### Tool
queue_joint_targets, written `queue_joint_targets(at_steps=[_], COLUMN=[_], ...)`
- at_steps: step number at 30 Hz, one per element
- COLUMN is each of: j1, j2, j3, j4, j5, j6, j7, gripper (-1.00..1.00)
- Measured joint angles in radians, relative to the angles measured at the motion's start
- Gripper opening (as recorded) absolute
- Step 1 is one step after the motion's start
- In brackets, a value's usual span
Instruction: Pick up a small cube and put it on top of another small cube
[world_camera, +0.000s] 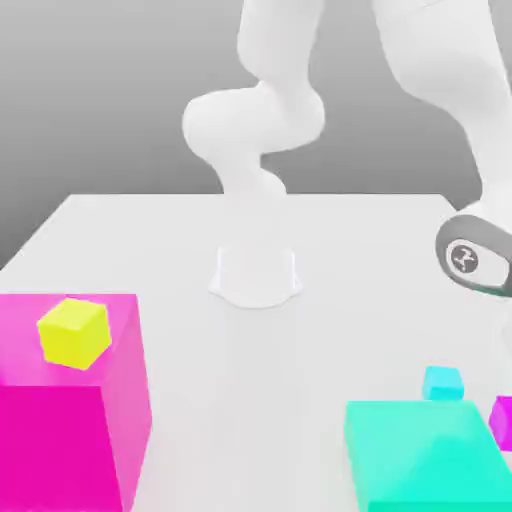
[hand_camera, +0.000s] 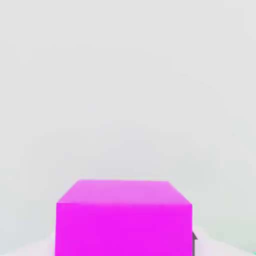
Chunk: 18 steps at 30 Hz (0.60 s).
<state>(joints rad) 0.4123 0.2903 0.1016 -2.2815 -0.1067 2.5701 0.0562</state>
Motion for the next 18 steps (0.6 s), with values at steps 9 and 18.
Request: queue_joint_targets(at_steps=[9, 18], j1=[-0.309, -0.531], j2=[-0.277, -0.382], j3=[-0.211, -0.341], j4=[0.018, -0.008], j5=[0.049, 0.084], j6=[-0.285, -0.372], j7=[0.022, 0.039], gripper=[-1.0, 1.0])
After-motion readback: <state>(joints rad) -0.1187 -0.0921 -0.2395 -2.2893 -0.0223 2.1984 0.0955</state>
